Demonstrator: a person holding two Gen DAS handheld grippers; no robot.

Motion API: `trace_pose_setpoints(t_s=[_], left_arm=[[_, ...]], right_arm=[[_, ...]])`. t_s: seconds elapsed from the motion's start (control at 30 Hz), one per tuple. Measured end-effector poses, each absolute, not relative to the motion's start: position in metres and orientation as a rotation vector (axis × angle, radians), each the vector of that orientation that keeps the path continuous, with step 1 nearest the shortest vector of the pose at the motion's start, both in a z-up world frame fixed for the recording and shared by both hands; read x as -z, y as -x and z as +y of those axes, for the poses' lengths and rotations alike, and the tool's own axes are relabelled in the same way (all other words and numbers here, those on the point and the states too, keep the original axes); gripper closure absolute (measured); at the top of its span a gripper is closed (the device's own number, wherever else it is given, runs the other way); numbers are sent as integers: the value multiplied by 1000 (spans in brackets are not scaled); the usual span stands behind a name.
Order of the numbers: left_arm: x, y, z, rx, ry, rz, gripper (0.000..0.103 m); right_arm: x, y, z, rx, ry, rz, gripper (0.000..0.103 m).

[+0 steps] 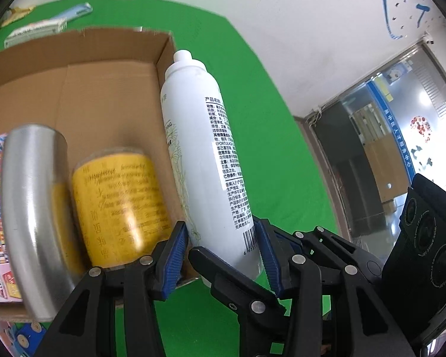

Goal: Organize rigid objects
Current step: 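Lift the spray bottle upright and lower it into the box beside the jar, then open both grippers and withdraw from the spray bottle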

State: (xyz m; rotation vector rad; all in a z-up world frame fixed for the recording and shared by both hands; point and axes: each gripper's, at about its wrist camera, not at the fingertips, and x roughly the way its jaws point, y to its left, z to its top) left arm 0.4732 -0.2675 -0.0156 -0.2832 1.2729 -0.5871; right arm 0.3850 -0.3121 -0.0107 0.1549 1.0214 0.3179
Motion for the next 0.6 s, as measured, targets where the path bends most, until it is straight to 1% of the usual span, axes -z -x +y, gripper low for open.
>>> trace_pose_setpoints(t_s=[0.1,0.23,0.33,0.4,0.47,0.5,0.53,0.6], left_arm=[[30,-484,-267,584,287,1300,58],[34,-491,-269,590,258,1300,56],[31,-491,-264,595,246,1277,50],[22,-479,-255,584,249,1234,41],[8,-468,-245,567,246,1177,39],[3,-461,-240,561,235,1152,39],[-3,-452,-234,548,213,1122,38],[-15,-429,-218,495,149,1046,30]], right_arm=[[24,-386,-309,-312,-169,1041,58],[24,-388,-311,-296,-191,1038,58],[26,-387,-310,-256,-165,1043,58],[28,-382,-307,-283,-162,1053,57],[28,-377,-306,-291,-156,1050,53],[27,-373,-305,-286,-146,1037,49],[25,-370,-305,-276,-137,1019,48],[20,-361,-305,-255,-127,973,48]])
